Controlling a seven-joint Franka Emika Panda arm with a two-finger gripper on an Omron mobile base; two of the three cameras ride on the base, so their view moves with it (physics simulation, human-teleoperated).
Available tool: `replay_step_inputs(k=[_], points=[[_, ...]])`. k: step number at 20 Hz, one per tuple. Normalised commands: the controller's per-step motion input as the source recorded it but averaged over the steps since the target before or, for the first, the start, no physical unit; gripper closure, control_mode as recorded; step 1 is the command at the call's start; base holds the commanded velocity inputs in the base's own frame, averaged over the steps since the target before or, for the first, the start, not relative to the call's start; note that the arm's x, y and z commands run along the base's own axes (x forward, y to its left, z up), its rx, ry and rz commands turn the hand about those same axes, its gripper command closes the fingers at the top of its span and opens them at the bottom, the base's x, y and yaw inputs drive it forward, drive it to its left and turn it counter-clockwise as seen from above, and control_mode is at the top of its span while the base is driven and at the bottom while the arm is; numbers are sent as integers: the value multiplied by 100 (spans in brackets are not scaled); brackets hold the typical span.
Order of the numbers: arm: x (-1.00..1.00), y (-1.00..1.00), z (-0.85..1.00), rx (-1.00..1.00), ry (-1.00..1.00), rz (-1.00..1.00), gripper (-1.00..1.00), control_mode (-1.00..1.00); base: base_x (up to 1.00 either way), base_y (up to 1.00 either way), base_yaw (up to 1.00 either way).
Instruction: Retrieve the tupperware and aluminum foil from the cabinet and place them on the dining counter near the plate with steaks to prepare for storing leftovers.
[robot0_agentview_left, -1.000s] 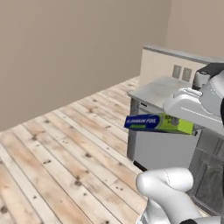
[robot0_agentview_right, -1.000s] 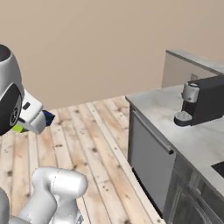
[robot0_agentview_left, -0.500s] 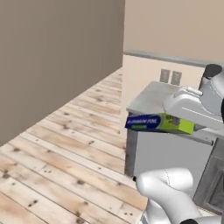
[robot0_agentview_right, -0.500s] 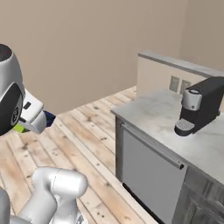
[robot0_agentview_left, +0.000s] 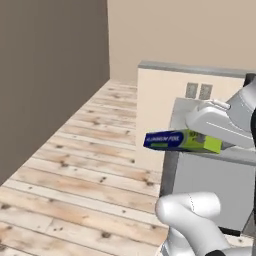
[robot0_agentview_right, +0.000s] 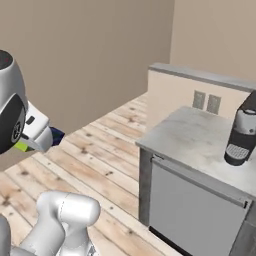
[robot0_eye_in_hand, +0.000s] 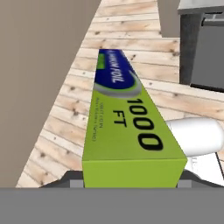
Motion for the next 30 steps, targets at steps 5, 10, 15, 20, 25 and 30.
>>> replay_step_inputs(k=[5,10,15,20,25,30], points=[[0,0,0,0,0,0,100,100,82,100,-30],[0,0,0,0,0,0,100,100,98,100,-37],[0,0,0,0,0,0,100,100,100,97,-42],[0,0,0,0,0,0,100,100,100,95,-41],[0,0,0,0,0,0,100,100,100,96,-41],[0,0,0,0,0,0,100,100,100,84,-43]])
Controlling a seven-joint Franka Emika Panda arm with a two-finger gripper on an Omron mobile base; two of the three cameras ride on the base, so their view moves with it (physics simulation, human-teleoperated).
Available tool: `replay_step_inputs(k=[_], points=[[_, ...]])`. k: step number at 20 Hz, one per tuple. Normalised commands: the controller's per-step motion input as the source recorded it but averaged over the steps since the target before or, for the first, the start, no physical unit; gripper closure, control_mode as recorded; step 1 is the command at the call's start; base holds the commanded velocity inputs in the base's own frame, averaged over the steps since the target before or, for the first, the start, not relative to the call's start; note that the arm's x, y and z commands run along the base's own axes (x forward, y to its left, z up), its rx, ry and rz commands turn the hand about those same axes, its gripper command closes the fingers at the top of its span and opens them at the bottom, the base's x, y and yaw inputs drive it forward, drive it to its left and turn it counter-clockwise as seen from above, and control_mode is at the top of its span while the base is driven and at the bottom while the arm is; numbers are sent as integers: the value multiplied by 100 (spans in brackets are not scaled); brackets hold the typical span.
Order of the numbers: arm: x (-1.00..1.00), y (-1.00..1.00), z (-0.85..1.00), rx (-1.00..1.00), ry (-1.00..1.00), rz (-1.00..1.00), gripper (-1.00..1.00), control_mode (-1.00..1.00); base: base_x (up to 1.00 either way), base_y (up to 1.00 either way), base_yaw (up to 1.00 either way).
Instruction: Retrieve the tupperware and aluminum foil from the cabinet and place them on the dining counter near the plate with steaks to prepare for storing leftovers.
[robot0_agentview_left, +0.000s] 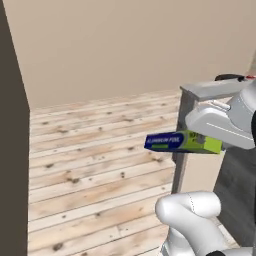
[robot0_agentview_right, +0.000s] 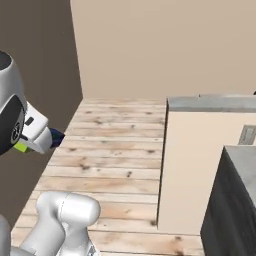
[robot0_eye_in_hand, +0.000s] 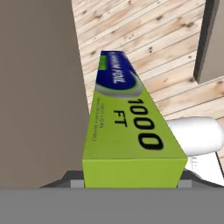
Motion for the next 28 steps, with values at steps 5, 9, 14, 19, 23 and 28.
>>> replay_step_inputs(k=[5,9,14,19,23,28], points=[[0,0,0,0,0,0,100,100,100,77,-47],[0,0,0,0,0,0,100,100,100,67,-48],[0,0,0,0,0,0,100,100,100,67,-49],[0,0,0,0,0,0,100,100,100,70,-50],[0,0,0,0,0,0,100,100,100,78,-50],[0,0,0,0,0,0,100,100,100,83,-51]])
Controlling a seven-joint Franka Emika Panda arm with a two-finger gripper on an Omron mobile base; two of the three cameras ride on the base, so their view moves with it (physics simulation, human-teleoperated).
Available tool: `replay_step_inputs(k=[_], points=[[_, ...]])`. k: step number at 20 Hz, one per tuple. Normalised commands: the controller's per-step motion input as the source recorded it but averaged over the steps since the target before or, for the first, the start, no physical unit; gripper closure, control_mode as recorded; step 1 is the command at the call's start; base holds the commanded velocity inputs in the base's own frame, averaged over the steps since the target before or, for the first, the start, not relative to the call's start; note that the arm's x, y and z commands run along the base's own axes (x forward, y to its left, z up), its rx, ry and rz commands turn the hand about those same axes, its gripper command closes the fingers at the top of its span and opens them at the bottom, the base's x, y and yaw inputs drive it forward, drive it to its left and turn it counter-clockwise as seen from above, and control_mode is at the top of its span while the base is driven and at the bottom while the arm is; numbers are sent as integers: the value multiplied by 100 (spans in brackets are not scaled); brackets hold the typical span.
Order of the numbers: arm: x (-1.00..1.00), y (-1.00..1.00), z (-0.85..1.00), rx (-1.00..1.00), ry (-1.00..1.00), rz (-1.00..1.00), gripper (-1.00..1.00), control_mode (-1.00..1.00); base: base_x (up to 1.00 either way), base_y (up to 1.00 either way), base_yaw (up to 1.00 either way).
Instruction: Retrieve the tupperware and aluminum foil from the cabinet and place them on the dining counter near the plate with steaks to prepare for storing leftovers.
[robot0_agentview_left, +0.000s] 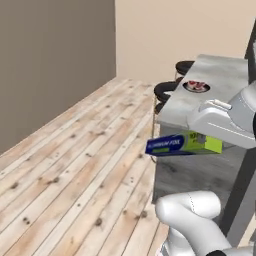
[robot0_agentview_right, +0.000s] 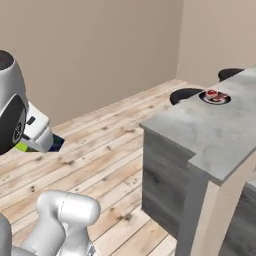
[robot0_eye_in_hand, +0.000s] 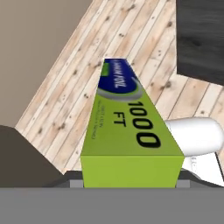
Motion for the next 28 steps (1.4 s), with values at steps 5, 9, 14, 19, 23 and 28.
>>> replay_step_inputs(k=[5,9,14,19,23,28], points=[[0,0,0,0,0,0,100,100,100,86,-51],[0,0,0,0,0,0,100,100,100,92,-51],[0,0,0,0,0,0,100,100,100,93,-51],[0,0,0,0,0,0,100,100,100,93,-51],[0,0,0,0,0,0,100,100,100,94,-52],[0,0,0,0,0,0,100,100,100,91,-53]])
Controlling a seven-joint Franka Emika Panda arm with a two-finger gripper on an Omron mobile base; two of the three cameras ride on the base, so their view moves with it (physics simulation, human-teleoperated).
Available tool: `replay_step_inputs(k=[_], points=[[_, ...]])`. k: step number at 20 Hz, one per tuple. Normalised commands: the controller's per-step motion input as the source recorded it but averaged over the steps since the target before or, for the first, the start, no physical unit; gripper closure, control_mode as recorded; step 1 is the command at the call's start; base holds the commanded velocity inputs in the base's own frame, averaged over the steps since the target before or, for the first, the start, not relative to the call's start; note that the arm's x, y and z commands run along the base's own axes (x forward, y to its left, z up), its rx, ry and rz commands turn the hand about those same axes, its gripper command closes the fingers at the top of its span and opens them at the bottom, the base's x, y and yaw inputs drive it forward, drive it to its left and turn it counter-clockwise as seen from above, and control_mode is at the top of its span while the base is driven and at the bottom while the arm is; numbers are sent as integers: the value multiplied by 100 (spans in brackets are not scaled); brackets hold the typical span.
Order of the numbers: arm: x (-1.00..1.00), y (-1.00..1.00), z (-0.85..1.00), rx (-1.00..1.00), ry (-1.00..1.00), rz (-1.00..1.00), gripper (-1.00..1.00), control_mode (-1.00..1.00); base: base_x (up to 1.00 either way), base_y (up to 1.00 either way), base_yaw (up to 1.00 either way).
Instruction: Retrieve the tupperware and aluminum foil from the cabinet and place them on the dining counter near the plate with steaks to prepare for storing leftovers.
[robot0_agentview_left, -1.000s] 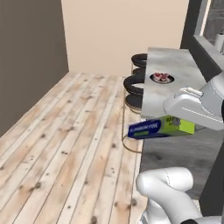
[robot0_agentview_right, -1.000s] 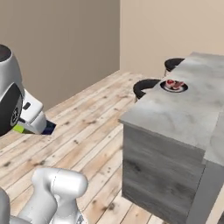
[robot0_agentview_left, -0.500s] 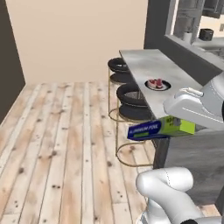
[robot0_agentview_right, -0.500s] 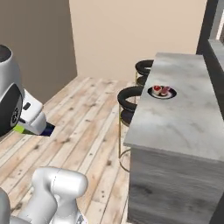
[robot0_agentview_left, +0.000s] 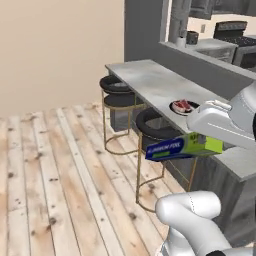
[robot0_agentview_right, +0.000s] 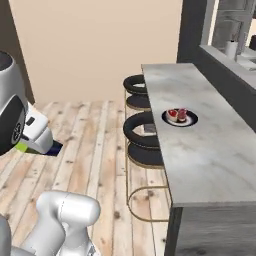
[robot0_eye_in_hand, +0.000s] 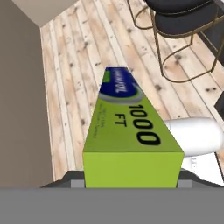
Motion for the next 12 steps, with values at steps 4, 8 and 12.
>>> replay_step_inputs(k=[4,8,12], points=[[0,0,0,0,0,0,100,100,99,72,-57],[0,0,0,0,0,0,100,100,83,58,-65],[0,0,0,0,0,0,100,100,76,58,-67]])
